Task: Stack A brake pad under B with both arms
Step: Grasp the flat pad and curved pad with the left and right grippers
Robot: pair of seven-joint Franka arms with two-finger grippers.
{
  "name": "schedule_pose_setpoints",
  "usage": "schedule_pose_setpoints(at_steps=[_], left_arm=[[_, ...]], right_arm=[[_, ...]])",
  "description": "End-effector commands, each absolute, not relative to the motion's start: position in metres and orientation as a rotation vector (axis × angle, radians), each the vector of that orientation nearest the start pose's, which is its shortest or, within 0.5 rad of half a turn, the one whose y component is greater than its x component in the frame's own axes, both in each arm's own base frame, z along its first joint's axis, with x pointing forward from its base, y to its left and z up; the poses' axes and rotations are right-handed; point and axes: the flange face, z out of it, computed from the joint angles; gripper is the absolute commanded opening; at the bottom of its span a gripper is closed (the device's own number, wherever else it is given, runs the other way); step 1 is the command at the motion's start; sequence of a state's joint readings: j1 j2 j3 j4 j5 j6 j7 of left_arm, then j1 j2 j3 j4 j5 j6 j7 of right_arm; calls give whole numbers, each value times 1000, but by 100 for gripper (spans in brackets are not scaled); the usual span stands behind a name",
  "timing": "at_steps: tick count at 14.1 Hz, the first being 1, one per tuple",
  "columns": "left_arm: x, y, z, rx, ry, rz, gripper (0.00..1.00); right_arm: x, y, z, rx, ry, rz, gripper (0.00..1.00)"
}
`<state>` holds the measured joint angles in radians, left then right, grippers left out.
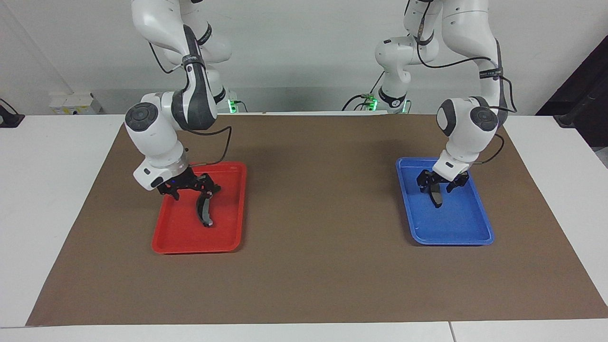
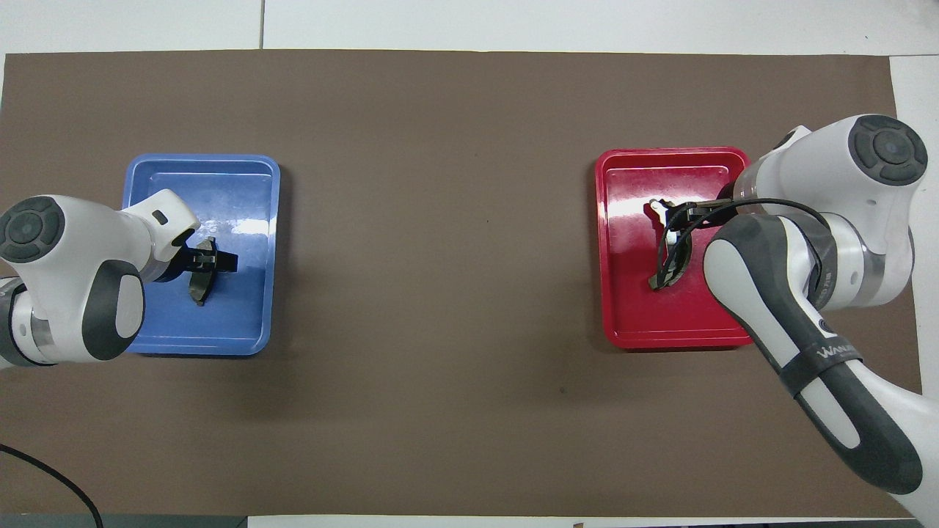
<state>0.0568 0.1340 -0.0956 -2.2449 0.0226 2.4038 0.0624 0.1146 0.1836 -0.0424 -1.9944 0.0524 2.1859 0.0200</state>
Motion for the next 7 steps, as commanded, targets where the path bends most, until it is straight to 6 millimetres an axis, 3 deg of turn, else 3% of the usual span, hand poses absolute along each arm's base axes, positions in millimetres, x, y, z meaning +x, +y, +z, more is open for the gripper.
schedule_pose_setpoints(at_steps=[1, 4, 5, 7], left_arm=[[537, -11, 298, -3130, 175, -37, 97], [534, -10, 292, -3131, 171, -18, 95], [532, -10, 291, -3131, 171, -10, 90], [531, -10, 290, -3131, 178, 9, 52]], right_arm=[[592, 48, 345, -3084, -14, -8, 97], [592, 51, 322, -3087, -36, 41, 93], [592, 50, 317, -3087, -52, 52, 91], [592, 47, 310, -3086, -106, 69, 87]])
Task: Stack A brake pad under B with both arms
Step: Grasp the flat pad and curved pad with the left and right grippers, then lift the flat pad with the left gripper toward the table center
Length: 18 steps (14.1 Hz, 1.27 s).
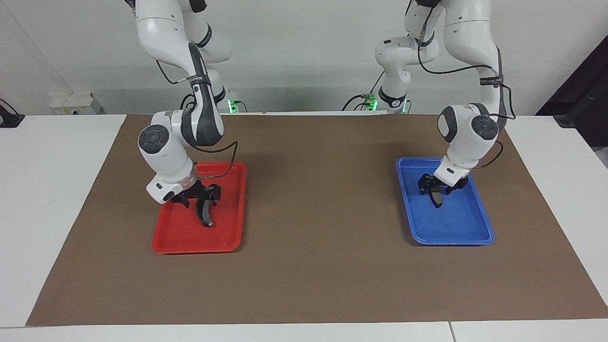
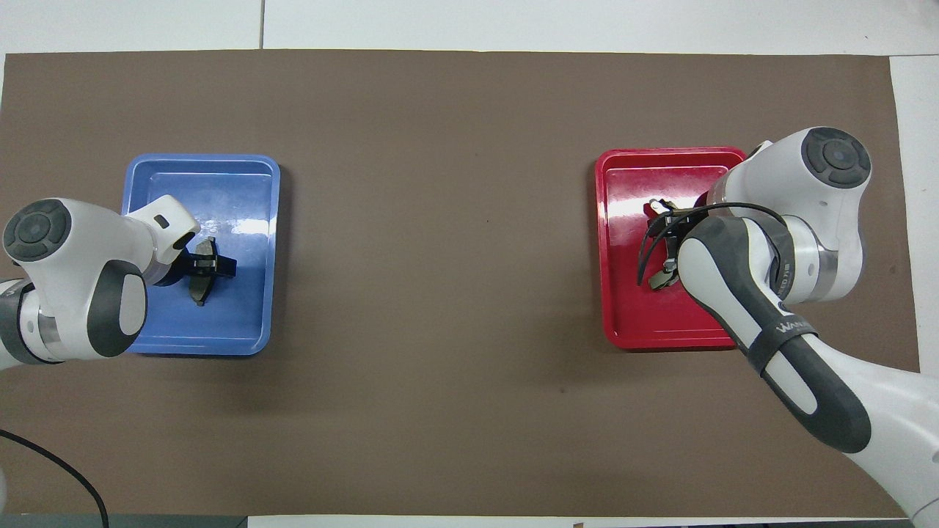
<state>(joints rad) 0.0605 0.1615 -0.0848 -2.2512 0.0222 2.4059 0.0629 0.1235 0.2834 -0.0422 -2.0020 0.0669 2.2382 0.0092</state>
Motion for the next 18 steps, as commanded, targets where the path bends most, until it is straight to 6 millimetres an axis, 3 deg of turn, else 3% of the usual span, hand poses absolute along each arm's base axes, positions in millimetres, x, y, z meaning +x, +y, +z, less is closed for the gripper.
schedule_pose_setpoints(at_steps=[1, 2, 3, 6, 8, 11, 14, 15, 17, 18], left_arm=[[530, -10, 289, -3131, 178, 21, 30], [529, -9, 288, -3131, 178, 42, 13], [529, -9, 289, -3131, 180, 50, 2], [531, -10, 291, -3130, 187, 43, 1], [541, -9, 304, -3129, 184, 5, 1], [566, -8, 350, -3127, 179, 33, 1], [588, -19, 410, -3124, 187, 47, 1], [593, -27, 430, -3126, 196, 49, 1], [596, -64, 457, -3133, 181, 50, 1], [594, -91, 463, -3141, 147, 44, 1]], right_arm=[[591, 45, 308, -3084, -139, 77, 85], [588, 43, 303, -3081, -169, 95, 83], [587, 44, 302, -3079, -190, 99, 80], [581, 46, 298, -3078, -197, 125, 71], [579, 44, 297, -3079, -200, 137, 69], [578, 43, 297, -3078, -204, 151, 66], [578, 40, 298, -3077, -205, 158, 60], [578, 40, 298, -3077, -207, 158, 57], [579, 41, 299, -3077, -209, 153, 48], [579, 41, 299, -3077, -207, 153, 31]])
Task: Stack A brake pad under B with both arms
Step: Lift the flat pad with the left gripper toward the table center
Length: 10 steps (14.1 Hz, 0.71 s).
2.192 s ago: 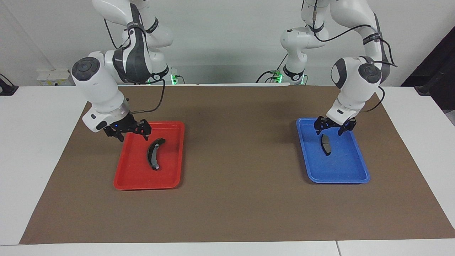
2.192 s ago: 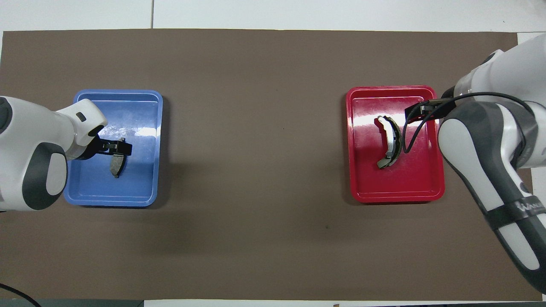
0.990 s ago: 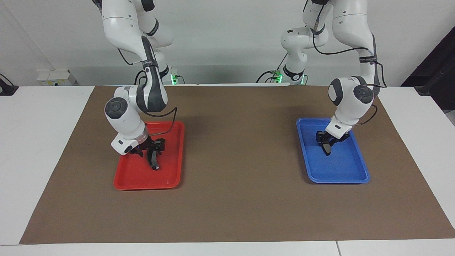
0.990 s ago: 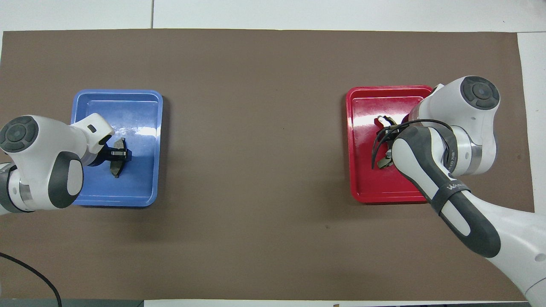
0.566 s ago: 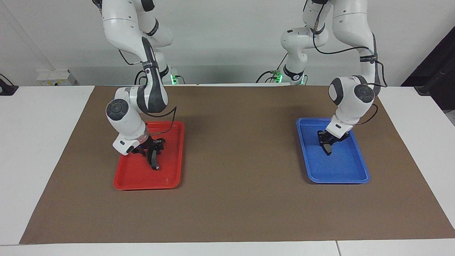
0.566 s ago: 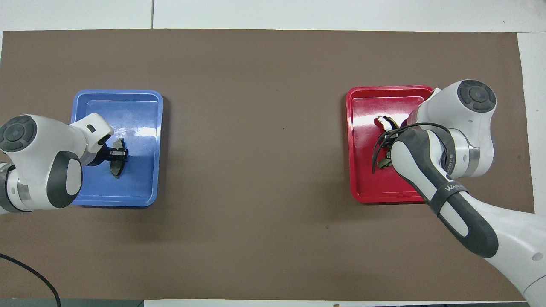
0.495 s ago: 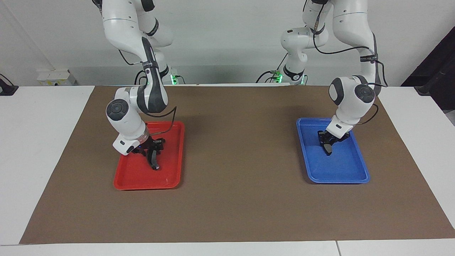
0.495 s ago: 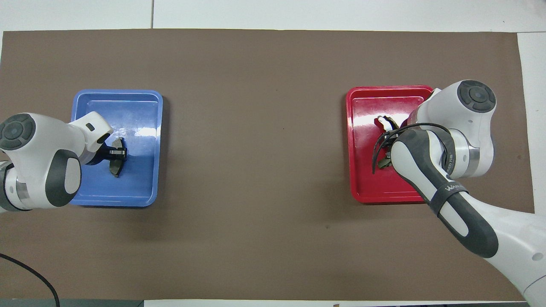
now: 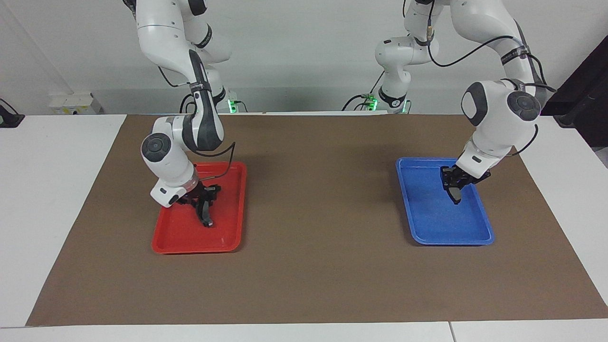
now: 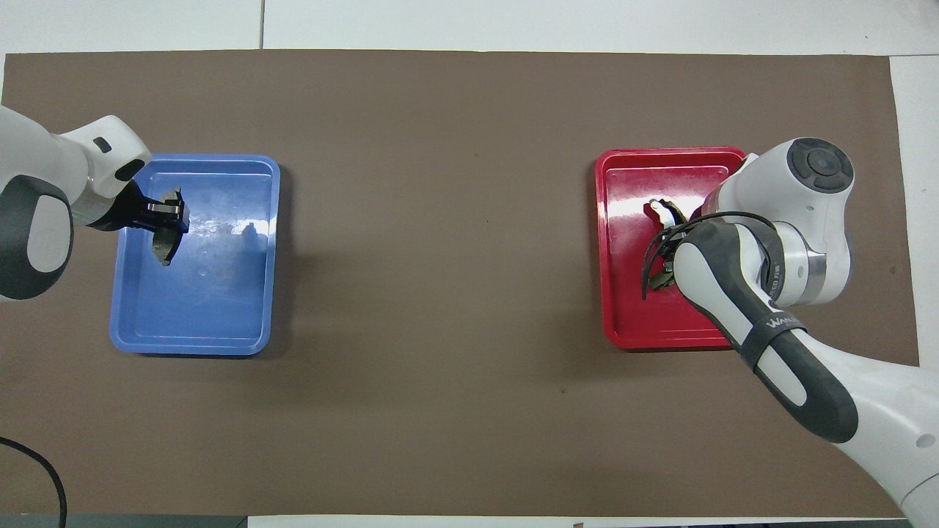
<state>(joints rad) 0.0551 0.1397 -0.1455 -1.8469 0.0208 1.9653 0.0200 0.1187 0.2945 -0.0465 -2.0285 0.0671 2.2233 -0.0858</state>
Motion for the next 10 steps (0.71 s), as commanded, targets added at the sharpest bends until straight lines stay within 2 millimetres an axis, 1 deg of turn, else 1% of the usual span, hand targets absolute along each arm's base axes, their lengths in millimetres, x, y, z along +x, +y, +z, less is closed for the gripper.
schedule_pose_setpoints(at_steps=[1, 4, 7, 9, 10], left_arm=[[590, -120, 466, -3150, 110, 27, 1], [570, -198, 474, -3174, 27, -9, 1], [539, -275, 480, -3195, -57, -47, 1], [523, -309, 478, -3180, -109, -95, 1], [516, -326, 469, -3177, -114, -95, 1]], right_arm=[[580, 42, 300, -3078, -205, 153, 17], [584, 40, 304, -3080, -209, 151, 0], [593, 40, 319, -3081, -213, 156, 0], [600, 40, 332, -3080, -214, 151, 0], [603, 39, 337, -3080, -212, 149, 0]])
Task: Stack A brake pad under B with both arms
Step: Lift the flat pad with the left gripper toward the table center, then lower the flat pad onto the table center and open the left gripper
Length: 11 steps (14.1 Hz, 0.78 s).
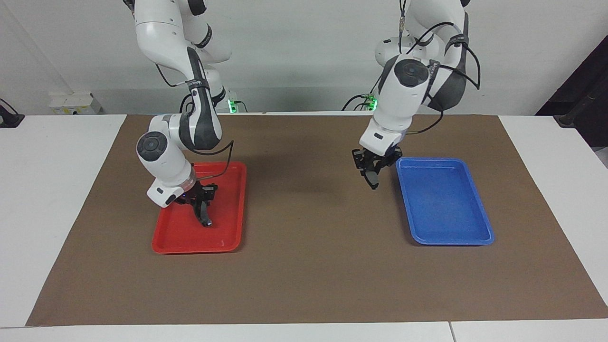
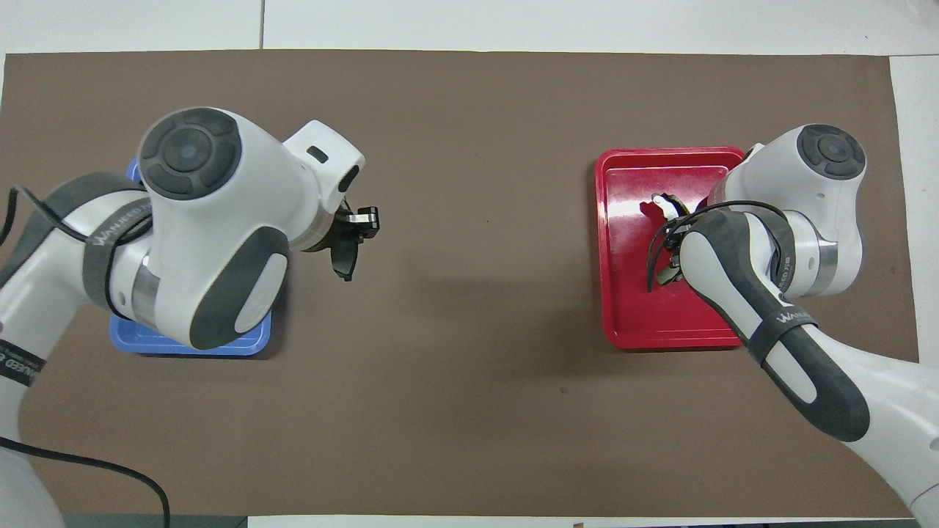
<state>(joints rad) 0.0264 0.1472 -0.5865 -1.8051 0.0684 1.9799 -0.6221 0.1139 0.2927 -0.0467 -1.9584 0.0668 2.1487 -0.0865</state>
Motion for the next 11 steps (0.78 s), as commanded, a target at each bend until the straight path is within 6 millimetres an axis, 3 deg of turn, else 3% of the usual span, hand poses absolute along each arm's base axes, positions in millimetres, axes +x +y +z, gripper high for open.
schedule_pose_setpoints(at_steps=[1, 8, 11], left_arm=[[507, -346, 458, -3169, -104, -90, 1], [499, -408, 367, -3135, -204, -109, 1], [501, -431, 349, -3164, -180, -71, 1]], right_arm=[[605, 39, 341, -3080, -215, 151, 0], [613, 29, 369, -3084, -205, 203, 0], [614, 27, 369, -3096, -209, 200, 0]])
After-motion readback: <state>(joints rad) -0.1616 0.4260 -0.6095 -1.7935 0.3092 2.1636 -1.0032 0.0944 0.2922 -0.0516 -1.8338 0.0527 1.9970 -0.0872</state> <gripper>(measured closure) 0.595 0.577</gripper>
